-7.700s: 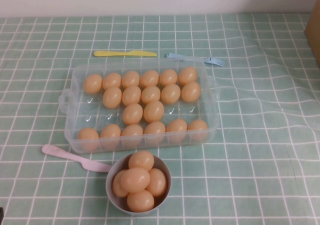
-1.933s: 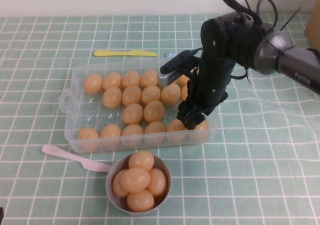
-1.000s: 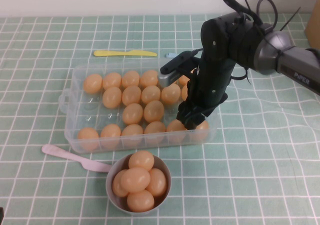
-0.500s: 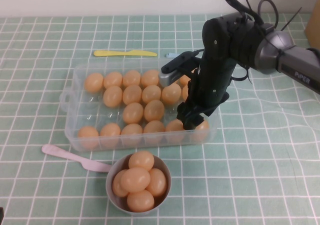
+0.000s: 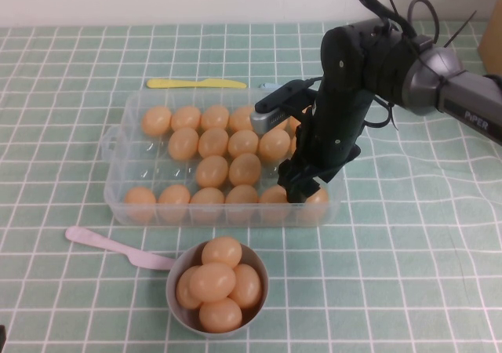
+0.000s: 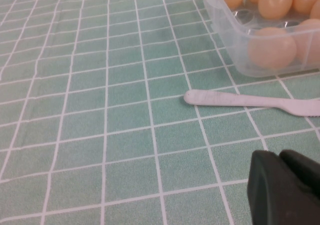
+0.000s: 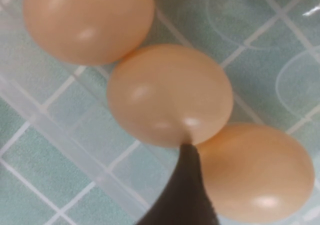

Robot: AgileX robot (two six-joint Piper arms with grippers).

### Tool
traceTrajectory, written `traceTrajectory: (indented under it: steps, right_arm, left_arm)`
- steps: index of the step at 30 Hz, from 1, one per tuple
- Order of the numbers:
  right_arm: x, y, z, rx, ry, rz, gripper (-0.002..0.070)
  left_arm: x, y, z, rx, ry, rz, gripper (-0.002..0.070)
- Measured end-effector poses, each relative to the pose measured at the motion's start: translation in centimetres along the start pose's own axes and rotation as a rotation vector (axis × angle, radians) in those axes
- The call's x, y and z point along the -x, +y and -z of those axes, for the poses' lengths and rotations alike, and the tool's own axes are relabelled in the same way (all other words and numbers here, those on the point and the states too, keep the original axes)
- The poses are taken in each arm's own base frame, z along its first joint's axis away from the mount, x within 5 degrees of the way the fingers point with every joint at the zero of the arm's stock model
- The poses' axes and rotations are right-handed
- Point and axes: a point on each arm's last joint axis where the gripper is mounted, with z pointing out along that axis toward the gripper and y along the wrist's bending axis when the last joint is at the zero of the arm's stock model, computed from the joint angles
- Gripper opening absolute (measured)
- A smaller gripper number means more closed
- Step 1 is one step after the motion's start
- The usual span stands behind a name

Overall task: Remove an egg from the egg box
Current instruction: Pick up the egg from the plastic box

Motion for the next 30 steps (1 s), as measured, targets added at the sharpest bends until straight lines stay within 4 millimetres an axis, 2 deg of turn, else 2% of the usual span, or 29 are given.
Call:
traceTrajectory:
  steps: [9, 19, 30]
  right_arm:
    - [0.2, 0.0, 0.1, 0.001, -0.004, 0.003, 0.0545]
    - [2.0, -0.1, 3.3, -0.02, -0.113, 0.014, 0.055]
    - [2.0, 0.1, 3.3, -0.005, -0.113, 0.011, 0.055]
  left_arm:
    - [0.0, 0.0, 0.0, 0.0, 0.0, 0.0, -0.0003]
    - [0.0, 0.0, 0.0, 0.0, 0.0, 0.0, -0.0003]
    - [0.0, 0.0, 0.0, 0.0, 0.0, 0.0, -0.0003]
